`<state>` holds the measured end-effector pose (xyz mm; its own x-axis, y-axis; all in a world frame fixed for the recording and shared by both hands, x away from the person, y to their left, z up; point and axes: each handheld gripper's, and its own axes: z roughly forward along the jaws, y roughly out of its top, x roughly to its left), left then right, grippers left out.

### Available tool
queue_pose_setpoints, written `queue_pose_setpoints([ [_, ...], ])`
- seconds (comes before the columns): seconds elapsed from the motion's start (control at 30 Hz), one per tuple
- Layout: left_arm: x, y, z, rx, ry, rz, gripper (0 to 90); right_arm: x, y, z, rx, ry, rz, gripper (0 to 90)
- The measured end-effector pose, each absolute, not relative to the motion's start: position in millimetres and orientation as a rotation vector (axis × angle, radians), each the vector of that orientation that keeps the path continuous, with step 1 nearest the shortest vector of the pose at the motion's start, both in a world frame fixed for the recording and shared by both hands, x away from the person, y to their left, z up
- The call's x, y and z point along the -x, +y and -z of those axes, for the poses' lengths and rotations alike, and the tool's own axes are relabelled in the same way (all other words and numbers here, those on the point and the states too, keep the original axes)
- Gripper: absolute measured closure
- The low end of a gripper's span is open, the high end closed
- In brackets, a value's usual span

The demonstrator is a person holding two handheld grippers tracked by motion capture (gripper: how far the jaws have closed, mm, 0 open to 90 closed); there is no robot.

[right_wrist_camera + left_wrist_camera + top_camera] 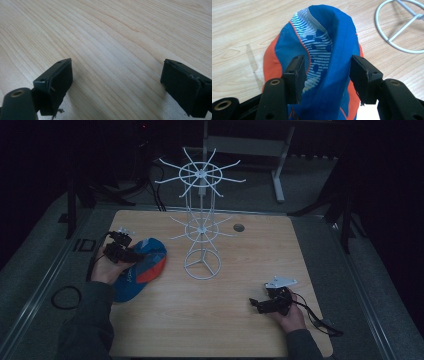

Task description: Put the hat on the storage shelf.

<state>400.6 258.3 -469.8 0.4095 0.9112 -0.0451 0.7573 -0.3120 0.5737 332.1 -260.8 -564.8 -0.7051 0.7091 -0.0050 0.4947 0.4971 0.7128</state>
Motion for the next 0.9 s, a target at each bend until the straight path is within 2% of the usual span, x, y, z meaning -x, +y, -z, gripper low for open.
queue_pose_setpoints([
  [0.37, -428, 243, 487, -2.241, 1.449, -0.351, 48.8, -332, -261, 565, -1.015, 2.448, -1.022, 10.4],
  [0.53, -435, 239, 495, -2.329, 1.506, -0.316, 54.0, -332, -261, 565, -1.015, 2.447, -1.022, 10.4],
  [0.63, -437, 239, 502, -2.379, 1.52, -0.309, 59.2, -332, -261, 565, -1.014, 2.447, -1.022, 10.4],
  [0.67, -436, 239, 503, -2.393, 1.518, -0.315, 69.3, -332, -261, 565, -1.015, 2.447, -1.022, 10.4],
  [0.7, -436, 239, 503, -2.405, 1.514, -0.325, 69.3, -332, -261, 565, -1.015, 2.447, -1.022, 10.4],
  [0.73, -435, 239, 502, -2.417, 1.507, -0.337, 79.0, -332, -261, 565, -1.014, 2.447, -1.022, 10.4],
  [0.77, -435, 239, 501, -2.42, 1.505, -0.341, 79.0, -332, -261, 565, -1.014, 2.447, -1.022, 10.4],
  [0.8, -432, 241, 496, -2.416, 1.497, -0.358, 85.8, -332, -261, 565, -1.015, 2.447, -1.022, 10.4],
  [0.9, -430, 244, 491, -2.401, 1.494, -0.376, 87.3, -332, -261, 565, -1.015, 2.447, -1.022, 10.4],
])
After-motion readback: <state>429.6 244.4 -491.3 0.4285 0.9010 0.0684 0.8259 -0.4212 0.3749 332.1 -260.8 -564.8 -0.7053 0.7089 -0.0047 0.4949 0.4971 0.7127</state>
